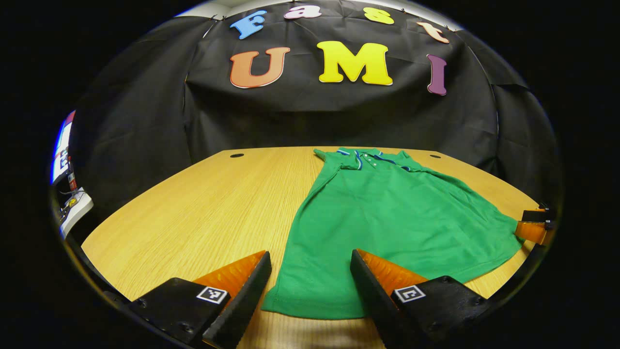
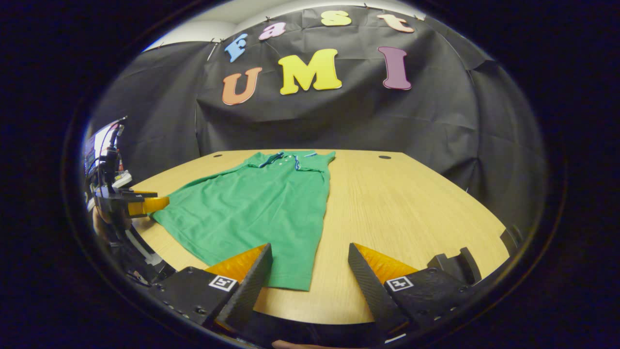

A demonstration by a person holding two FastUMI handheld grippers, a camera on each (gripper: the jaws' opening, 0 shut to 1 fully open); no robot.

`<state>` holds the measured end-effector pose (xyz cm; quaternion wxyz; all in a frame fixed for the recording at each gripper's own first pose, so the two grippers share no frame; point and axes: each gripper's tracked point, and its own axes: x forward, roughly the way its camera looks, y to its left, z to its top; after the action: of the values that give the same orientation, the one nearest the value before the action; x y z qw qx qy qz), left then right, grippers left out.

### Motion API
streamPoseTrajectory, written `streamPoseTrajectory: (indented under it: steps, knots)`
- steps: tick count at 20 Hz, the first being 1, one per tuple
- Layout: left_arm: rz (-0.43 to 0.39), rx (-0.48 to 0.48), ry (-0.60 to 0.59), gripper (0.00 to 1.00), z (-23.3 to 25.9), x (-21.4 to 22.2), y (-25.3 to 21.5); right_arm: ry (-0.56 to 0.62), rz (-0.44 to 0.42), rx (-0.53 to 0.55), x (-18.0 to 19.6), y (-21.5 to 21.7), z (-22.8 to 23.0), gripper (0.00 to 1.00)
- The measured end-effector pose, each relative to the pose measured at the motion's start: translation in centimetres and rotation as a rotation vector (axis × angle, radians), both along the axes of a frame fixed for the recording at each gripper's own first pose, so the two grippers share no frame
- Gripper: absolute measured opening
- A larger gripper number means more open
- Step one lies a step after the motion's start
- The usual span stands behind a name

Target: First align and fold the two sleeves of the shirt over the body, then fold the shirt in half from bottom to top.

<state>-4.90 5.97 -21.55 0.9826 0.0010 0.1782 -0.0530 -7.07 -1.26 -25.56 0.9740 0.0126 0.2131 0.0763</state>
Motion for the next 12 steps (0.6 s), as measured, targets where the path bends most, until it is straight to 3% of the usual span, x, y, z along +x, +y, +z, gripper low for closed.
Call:
streamPoseTrajectory:
  steps: [6,7,9,11,12]
  knots:
    - [0.027,0.0,0.016,1.0,-0.4,0.2,0.2,0.013,-0.003,0.009,0.2,0.2,-0.5,0.94]
    - [0.041,-0.006,0.018,1.0,-0.3,0.3,0.4,0.02,-0.002,0.024,0.3,0.4,-0.6,0.89]
    - [0.069,-0.01,0.027,0.88,-0.4,0.4,0.7,0.023,-0.007,0.046,0.7,0.5,-0.8,0.56]
    - [0.067,-0.011,0.034,0.72,-0.3,0.7,0.5,0.026,-0.002,0.062,1.0,0.9,-0.7,0.42]
    - [0.06,-0.016,0.037,0.54,-0.4,0.8,0.2,0.037,0.012,0.084,1.2,1.4,-0.9,0.38]
